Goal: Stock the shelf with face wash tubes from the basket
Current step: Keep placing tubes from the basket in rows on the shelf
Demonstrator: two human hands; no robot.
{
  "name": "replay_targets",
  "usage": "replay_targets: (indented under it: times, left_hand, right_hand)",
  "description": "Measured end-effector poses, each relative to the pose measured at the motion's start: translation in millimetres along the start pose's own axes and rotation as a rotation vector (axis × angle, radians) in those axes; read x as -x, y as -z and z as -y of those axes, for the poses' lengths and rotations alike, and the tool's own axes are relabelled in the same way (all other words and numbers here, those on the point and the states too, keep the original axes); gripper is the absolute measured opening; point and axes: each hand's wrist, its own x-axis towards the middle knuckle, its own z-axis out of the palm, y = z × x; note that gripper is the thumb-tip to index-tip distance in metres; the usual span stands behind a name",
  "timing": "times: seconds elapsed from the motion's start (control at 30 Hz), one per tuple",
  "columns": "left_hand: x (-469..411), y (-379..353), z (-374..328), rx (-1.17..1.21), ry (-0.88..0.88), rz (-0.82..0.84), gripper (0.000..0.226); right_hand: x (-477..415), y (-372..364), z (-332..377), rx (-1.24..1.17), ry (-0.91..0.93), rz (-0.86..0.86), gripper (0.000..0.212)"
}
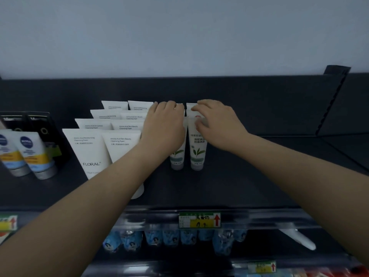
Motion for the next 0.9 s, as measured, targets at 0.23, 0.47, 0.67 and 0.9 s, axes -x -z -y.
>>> replay_targets:
  times: [0.23, 0.47, 0.67, 0.9]
  left_hand:
    - [19.6, 19.6, -17.3, -0.050, 0.013, 0.067, 0.042]
    - [52.8, 52.8, -46.0, -0.082, 0.082, 0.060, 0.037]
    - [93.7, 72.0, -67.4, -0.148, 0.122, 0.089, 0.047]
    - [151.5, 86.8, -83.8, -0.188, 0.223, 0.159, 0.042]
  right_hand:
    - [23.2, 7.2, 4.4, 0.048, 0.014, 0.085, 0.059]
    - [58.6, 24.9, 8.6, -0.020, 0.092, 0.065, 0.062]
    - [97.2, 31.0, 11.7, -0.061, 0.161, 0.044, 0.062]
    - [136.6, 23.9, 29.3, -0.104, 0.270, 0.091, 0.064]
